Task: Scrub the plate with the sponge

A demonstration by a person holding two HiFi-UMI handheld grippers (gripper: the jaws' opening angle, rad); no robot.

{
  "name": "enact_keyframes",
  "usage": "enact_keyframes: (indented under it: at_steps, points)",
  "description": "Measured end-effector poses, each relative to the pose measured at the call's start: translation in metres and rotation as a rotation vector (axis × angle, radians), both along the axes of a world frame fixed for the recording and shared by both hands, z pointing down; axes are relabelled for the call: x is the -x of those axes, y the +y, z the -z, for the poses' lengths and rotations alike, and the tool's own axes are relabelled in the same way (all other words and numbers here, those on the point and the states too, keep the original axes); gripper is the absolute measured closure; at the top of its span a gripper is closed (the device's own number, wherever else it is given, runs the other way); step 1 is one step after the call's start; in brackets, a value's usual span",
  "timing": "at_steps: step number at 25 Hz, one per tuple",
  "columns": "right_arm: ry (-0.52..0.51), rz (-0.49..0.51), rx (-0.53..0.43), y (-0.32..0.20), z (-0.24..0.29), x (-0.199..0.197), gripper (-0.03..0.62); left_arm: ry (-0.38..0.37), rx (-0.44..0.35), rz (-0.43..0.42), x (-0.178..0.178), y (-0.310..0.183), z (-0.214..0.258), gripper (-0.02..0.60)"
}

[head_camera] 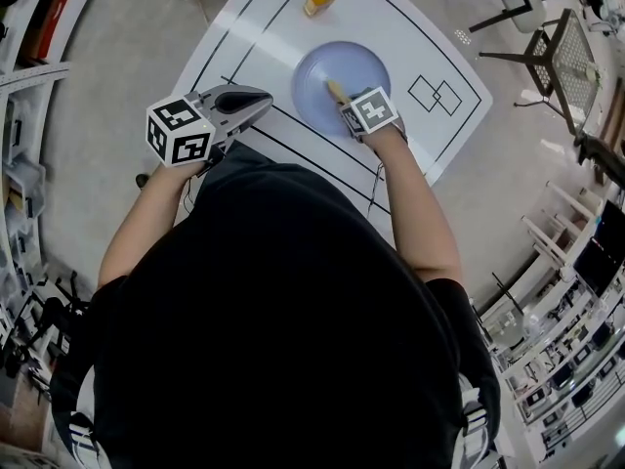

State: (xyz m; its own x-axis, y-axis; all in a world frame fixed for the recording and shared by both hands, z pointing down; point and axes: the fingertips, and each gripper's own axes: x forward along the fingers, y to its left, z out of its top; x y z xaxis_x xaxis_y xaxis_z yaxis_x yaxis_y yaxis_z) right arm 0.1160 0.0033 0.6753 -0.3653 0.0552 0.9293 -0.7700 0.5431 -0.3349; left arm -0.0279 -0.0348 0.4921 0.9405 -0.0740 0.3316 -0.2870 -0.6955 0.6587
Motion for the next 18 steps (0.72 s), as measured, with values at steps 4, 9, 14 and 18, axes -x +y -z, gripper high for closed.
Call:
enact_keyframes:
  at_steps: [4, 9, 14, 18]
  points:
    - [0.014, -0.010, 0.061, 0.012, -0.016, -0.001, 0.553, -0.003, 0.008, 0.002, 0.002, -0.001, -0.004, 0.572]
    - [-0.023, -0.030, 0.098, 0.013, -0.023, 0.010, 0.553, -0.004, 0.011, 0.008, 0.006, -0.004, -0.006, 0.572]
    - [-0.070, -0.036, 0.124, 0.009, -0.024, 0.023, 0.553, -0.008, 0.021, 0.008, 0.008, -0.007, -0.009, 0.572]
    - [-0.103, -0.033, 0.135, 0.002, -0.022, 0.035, 0.551, -0.010, 0.025, 0.006, 0.011, -0.011, -0.010, 0.572]
